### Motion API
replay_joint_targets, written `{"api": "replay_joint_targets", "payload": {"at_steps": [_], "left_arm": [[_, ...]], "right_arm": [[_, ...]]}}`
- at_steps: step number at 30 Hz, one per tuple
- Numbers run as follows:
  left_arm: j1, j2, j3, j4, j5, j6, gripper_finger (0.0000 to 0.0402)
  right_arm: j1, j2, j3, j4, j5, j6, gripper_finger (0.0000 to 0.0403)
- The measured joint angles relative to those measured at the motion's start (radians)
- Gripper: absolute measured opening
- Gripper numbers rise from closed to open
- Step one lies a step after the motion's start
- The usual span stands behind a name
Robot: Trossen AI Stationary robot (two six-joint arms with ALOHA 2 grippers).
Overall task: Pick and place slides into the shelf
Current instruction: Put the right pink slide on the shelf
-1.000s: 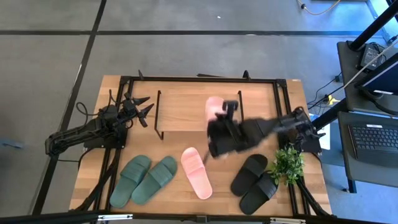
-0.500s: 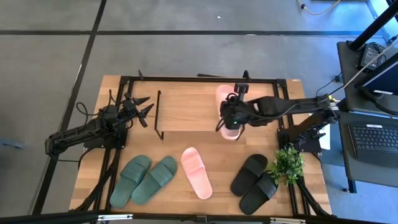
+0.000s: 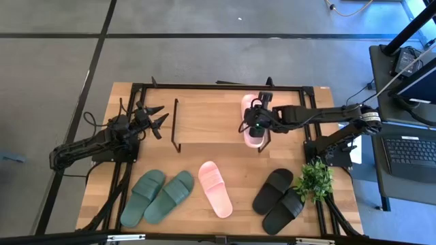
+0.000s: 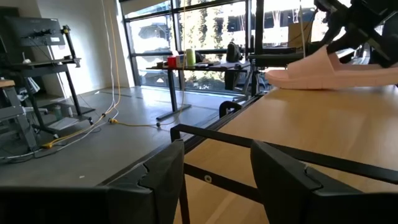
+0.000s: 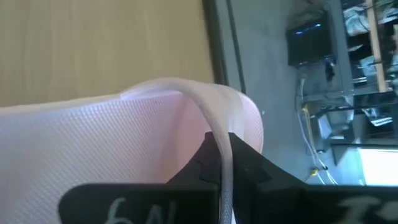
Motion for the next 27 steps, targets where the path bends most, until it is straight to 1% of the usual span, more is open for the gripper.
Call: {"api": "replay_joint_targets", "payload": {"at_steps": [10, 17, 27], "left_arm": [[0.0, 0.0, 0.0, 0.0, 0.0, 0.0, 0.0179], [0.0, 0.0, 0.0, 0.0, 0.0, 0.0, 0.0179], [0.0, 0.0, 0.0, 0.0, 0.0, 0.0, 0.0179]], "right_arm": [[-0.017, -0.001, -0.025, 0.03, 0.002, -0.021, 0.0012], [-0.017, -0.001, -0.025, 0.029, -0.001, -0.023, 0.0047], [-0.016, 0.0, -0.025, 0.027, -0.001, -0.052, 0.0055]]}}
